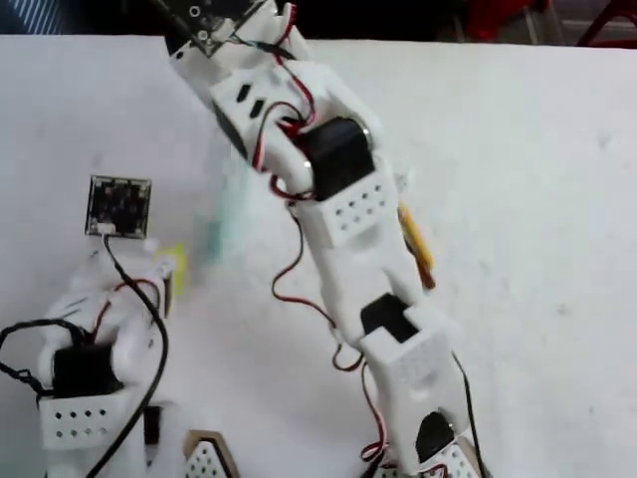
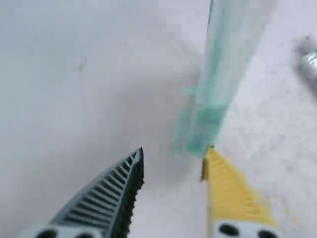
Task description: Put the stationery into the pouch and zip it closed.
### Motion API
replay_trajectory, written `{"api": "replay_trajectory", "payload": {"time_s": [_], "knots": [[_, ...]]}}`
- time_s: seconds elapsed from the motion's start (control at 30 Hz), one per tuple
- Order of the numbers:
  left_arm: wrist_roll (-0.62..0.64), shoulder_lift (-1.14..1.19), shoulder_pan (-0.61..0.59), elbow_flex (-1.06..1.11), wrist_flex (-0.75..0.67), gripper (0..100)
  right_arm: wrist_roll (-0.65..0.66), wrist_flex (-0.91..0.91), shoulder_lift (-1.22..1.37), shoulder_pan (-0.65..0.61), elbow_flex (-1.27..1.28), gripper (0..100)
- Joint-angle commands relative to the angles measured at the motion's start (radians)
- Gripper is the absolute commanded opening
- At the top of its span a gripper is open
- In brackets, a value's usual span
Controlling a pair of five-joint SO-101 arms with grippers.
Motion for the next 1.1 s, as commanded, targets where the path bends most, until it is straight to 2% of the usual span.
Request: {"api": "replay_trajectory", "payload": {"time_s": [0.0,0.1,0.23,0.33,0.57,0.77,0.87,1.07], "knots": [[0.054,0.008,0.068,-0.104,-0.026,30,-0.017,0.03,-0.001,-0.012,-0.034,1.6],[0.032,0.008,0.087,-0.12,-0.034,30,-0.018,0.108,-0.002,-0.013,-0.038,1.6],[-0.017,0.01,0.096,-0.109,-0.114,30,-0.028,0.189,-0.021,-0.015,-0.071,1.6],[-0.054,0.01,0.097,-0.107,-0.141,30,-0.097,0.254,-0.045,-0.015,-0.097,1.6],[-0.034,0.01,0.117,-0.098,-0.206,30,-0.17,0.41,-0.105,-0.044,-0.164,1.6],[0.008,0.005,0.186,0.029,-0.341,30,-0.176,0.449,-0.154,-0.09,-0.166,1.6],[0.012,0.002,0.242,0.055,-0.342,30,-0.173,0.441,-0.16,-0.085,-0.164,1.6],[0.006,-0.128,0.248,0.061,-0.342,30,-0.183,0.42,-0.157,-0.082,-0.16,1.6]]}}
